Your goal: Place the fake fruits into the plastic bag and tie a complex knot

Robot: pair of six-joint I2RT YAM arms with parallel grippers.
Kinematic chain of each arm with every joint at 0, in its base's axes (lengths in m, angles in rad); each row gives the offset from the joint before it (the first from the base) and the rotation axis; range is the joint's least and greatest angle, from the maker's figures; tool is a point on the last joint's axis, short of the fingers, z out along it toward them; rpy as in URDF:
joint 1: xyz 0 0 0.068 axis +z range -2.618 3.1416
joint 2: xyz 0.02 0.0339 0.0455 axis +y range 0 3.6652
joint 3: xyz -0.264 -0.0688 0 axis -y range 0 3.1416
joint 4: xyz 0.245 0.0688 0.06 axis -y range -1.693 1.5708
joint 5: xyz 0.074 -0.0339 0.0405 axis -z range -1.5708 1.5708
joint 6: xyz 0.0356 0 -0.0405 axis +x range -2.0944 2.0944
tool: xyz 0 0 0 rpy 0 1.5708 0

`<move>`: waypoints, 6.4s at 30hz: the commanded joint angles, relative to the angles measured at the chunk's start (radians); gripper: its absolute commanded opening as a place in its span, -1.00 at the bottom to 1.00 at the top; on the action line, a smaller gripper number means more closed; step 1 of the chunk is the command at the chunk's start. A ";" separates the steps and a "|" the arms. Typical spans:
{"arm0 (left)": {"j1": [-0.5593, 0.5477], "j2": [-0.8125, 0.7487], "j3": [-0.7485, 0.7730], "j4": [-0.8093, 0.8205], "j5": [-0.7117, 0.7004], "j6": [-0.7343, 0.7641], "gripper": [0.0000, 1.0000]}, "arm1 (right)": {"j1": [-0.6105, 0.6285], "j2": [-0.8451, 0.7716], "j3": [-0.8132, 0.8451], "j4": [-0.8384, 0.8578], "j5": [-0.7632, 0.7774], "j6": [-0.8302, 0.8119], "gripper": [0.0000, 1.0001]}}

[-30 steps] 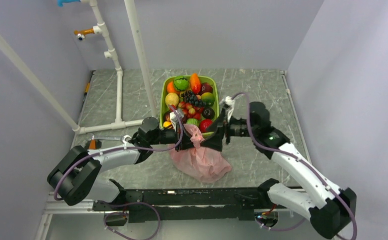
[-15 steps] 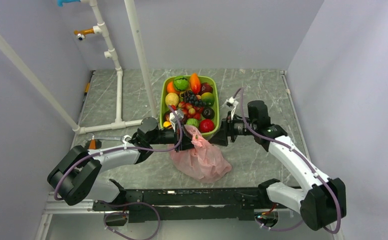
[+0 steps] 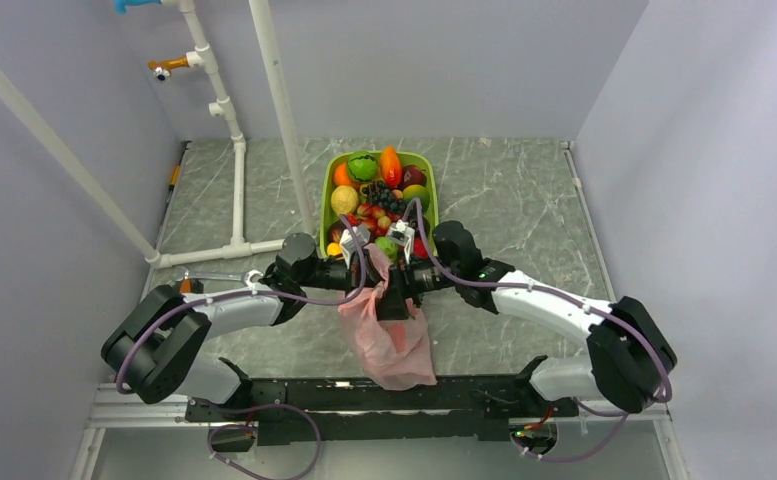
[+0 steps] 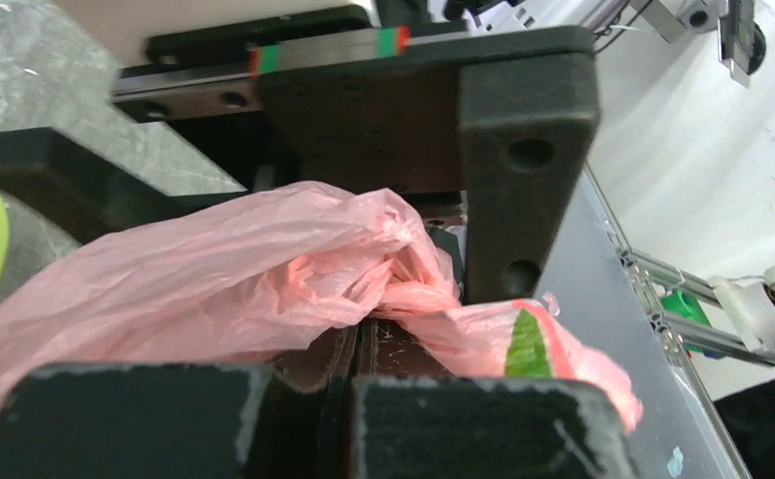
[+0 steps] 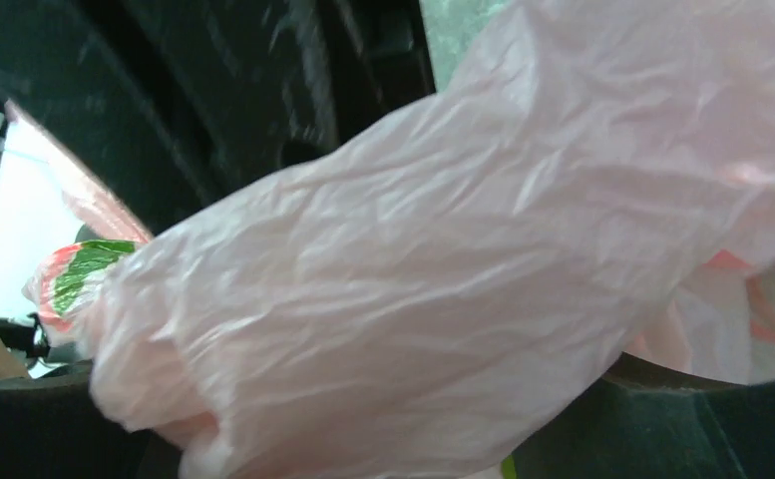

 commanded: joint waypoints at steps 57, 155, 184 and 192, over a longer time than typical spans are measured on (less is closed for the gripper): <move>0.015 0.101 0.012 0.249 0.192 -0.031 -1.00 | -0.111 -0.104 0.051 -0.202 -0.154 -0.158 -0.17; 0.280 -0.420 0.151 -1.211 -0.144 0.882 -1.00 | -0.136 0.015 0.197 -0.530 0.008 -0.791 0.41; 0.157 -0.307 0.266 -1.627 -0.380 1.345 -1.00 | -0.141 -0.076 0.202 -0.667 0.081 -0.853 -1.00; 0.334 -0.407 0.329 -1.665 -0.428 1.358 -1.00 | -0.250 -0.160 0.235 -0.849 0.186 -0.984 -1.00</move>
